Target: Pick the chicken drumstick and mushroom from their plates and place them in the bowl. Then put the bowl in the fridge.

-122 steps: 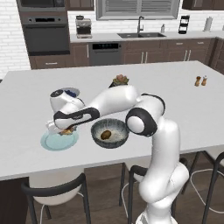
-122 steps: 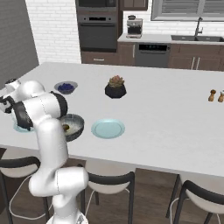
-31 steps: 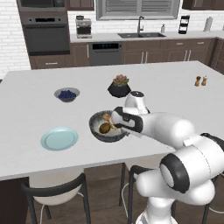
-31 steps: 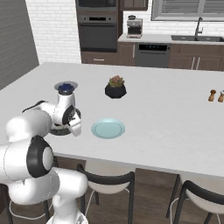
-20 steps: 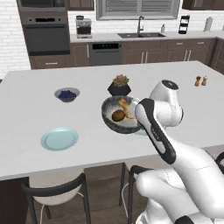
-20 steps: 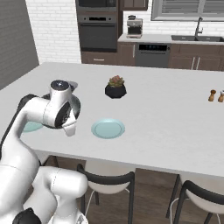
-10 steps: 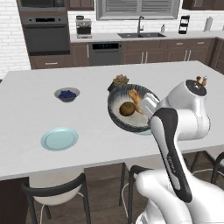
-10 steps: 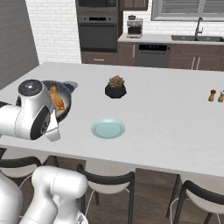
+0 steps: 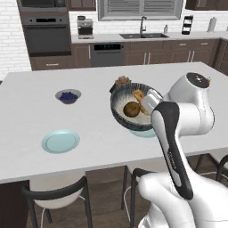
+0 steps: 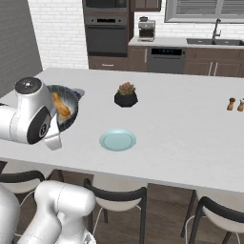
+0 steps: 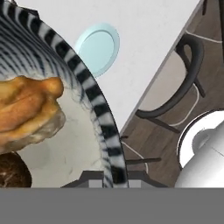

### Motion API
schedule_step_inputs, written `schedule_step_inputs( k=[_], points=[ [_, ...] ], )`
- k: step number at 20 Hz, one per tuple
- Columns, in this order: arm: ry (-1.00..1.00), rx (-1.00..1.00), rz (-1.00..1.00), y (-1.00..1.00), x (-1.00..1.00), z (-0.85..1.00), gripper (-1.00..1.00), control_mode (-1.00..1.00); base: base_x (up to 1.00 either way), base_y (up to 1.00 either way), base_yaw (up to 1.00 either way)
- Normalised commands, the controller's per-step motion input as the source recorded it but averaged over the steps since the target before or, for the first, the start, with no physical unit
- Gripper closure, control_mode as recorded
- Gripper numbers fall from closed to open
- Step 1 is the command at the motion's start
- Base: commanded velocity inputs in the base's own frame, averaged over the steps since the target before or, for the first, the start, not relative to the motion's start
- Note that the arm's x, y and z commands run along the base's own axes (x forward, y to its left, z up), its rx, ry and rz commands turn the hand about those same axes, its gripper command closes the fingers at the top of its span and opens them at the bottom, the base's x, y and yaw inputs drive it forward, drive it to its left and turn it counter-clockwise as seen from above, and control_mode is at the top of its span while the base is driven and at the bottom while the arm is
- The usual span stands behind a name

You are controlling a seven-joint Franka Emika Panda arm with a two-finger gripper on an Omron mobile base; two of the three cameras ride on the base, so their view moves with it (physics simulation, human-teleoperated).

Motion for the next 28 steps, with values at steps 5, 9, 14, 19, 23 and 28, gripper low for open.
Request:
schedule_step_inputs(
  k=[5,9,14,19,23,28],
  points=[
    [0.0,0.0,-0.02,-0.07,-0.17,-0.02,1.0,1.0,-0.56,-0.39,-0.53],
    [0.0,0.0,0.0,0.0,0.0,0.0,1.0,1.0,-0.23,-0.15,-0.89],
    [0.0,0.0,0.0,0.0,0.0,0.0,1.0,1.0,0.0,-0.26,-0.97],
    [0.0,0.0,0.0,0.0,0.0,0.0,1.0,1.0,0.07,-0.83,-0.85],
    [0.0,0.0,0.0,0.0,0.0,0.0,1.0,1.0,0.3,-1.0,-0.7],
    [0.0,0.0,0.0,0.0,0.0,0.0,1.0,1.0,0.97,-0.47,-0.37]
  ],
)
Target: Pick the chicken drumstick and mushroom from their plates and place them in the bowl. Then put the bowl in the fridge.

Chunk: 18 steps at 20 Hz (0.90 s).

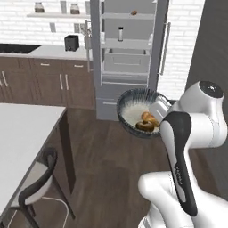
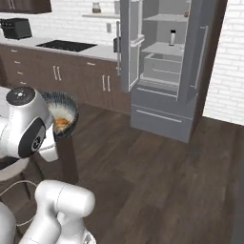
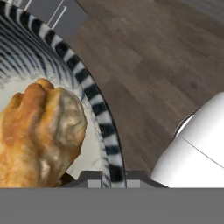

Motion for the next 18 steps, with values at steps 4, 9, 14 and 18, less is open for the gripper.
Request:
schedule_step_inputs(
  k=[4,9,14,18],
  points=[
    [0.0,0.0,0.0,0.0,0.0,0.0,1.0,1.0,1.0,0.06,-0.15],
    [0.0,0.0,0.0,0.0,0.0,0.0,1.0,1.0,1.0,0.24,-0.19],
    [0.0,0.0,0.0,0.0,0.0,0.0,1.0,1.0,1.0,0.16,-0.16],
    [0.0,0.0,0.0,0.0,0.0,0.0,1.0,1.0,1.0,0.0,-0.13]
  ],
)
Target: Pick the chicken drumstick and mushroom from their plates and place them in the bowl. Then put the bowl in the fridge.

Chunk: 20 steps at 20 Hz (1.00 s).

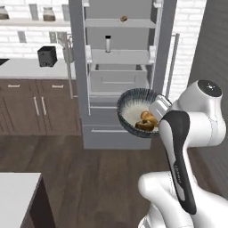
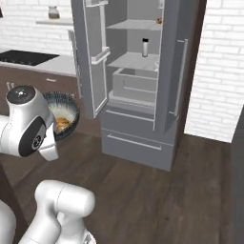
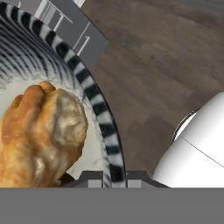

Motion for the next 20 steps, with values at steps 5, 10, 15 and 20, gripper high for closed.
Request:
schedule_step_inputs(
  k=[5,10,15,20],
  points=[
    [0.0,0.0,0.0,0.0,0.0,0.0,1.0,1.0,1.0,0.0,-0.24],
    [0.0,0.0,0.0,0.0,0.0,0.0,1.0,1.0,1.0,0.35,-0.35],
    [0.0,0.0,0.0,0.0,0.0,0.0,1.0,1.0,1.0,0.82,-0.25],
    [0.0,0.0,0.0,0.0,0.0,0.0,1.0,1.0,1.0,0.36,-0.12]
  ],
)
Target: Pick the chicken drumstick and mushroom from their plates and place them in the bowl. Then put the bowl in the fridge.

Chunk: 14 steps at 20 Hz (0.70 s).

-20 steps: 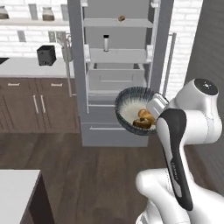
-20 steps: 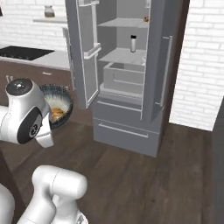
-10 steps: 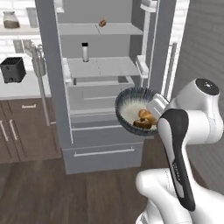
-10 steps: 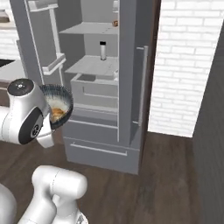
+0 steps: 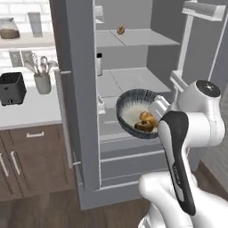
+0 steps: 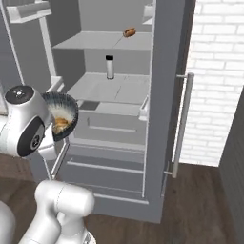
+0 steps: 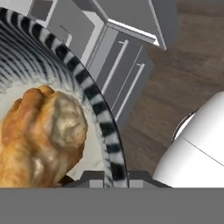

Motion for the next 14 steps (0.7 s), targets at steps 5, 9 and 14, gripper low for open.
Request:
schedule_step_inputs(
  k=[5,9,14],
  points=[
    [0.0,0.0,0.0,0.0,0.0,0.0,1.0,1.0,0.42,-0.47,-0.05],
    [0.0,0.0,0.0,0.0,0.0,0.0,1.0,1.0,0.79,0.0,0.0],
    [0.0,0.0,0.0,0.0,0.0,0.0,1.0,1.0,0.84,0.0,-0.01]
  ],
)
